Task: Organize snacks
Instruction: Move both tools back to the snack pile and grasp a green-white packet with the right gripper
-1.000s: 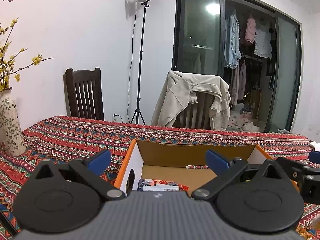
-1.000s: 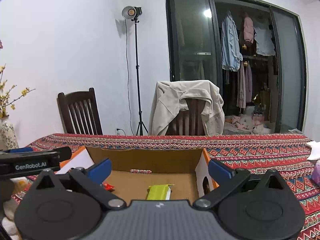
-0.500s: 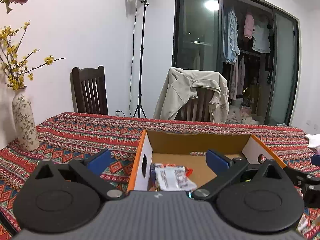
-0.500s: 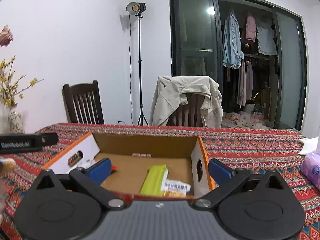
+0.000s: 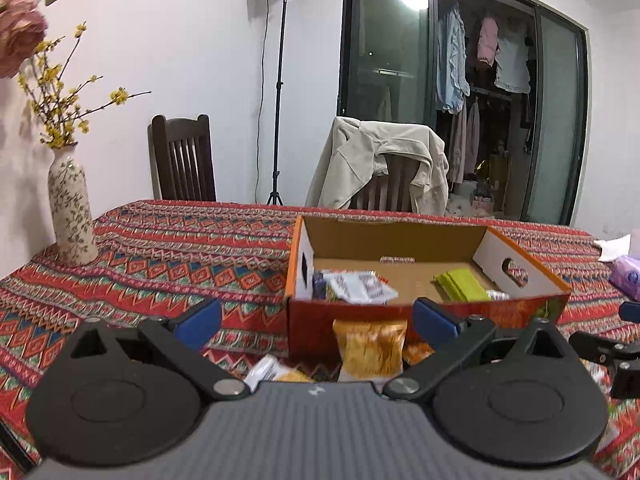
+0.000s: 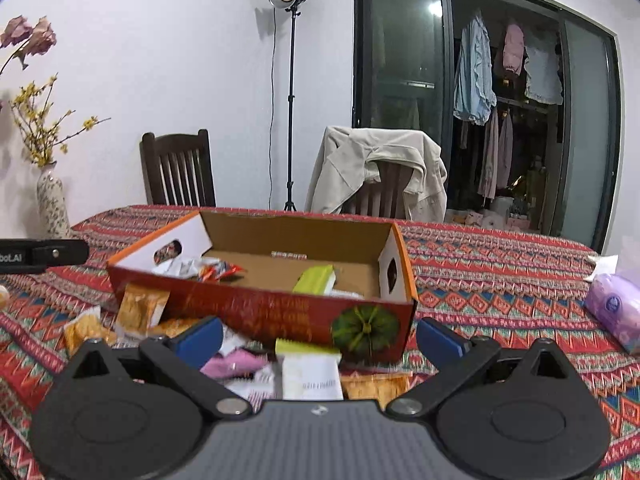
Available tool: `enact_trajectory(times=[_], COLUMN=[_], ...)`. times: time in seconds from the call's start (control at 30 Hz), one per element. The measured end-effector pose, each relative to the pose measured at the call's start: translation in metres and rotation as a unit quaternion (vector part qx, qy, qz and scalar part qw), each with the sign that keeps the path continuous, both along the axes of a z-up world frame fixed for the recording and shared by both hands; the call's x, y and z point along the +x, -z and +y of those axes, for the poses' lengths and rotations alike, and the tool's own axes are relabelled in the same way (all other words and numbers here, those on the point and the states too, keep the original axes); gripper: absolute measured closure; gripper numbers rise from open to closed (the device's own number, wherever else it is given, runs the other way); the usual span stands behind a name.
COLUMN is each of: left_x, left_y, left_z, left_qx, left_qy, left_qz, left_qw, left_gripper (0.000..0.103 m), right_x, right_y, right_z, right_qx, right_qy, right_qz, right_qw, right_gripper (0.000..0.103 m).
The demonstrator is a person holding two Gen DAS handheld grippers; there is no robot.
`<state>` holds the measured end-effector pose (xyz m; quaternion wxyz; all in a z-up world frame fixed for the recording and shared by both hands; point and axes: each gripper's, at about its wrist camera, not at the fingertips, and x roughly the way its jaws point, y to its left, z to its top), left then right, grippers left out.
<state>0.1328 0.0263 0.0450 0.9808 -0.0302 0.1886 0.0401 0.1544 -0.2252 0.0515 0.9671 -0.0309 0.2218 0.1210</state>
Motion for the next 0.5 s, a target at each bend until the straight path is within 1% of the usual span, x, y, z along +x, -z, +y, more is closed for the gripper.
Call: enact_trajectory(times=[0.33, 0.5], left_x=[-0.028, -0.032], left_y=[0.031, 0.046], left_z=[0.013, 0.02], left_qx=[0.0, -0.004], left_qy=[0.007, 0.001], left_qz=[0.018, 0.026], left_qw=[0.9998, 0.9997], left_gripper=[0.0, 0.0], right_x=[-0.023, -0.023], right_y=[0.019, 0.03], right_z=[-0.003, -0.001], right_qx=[-0.014, -0.035], right_qy=[-0.009, -0.013], right_qz=[0.02, 0.038], right_qw=[1.0, 0.999], right_gripper=[0.0, 0.0])
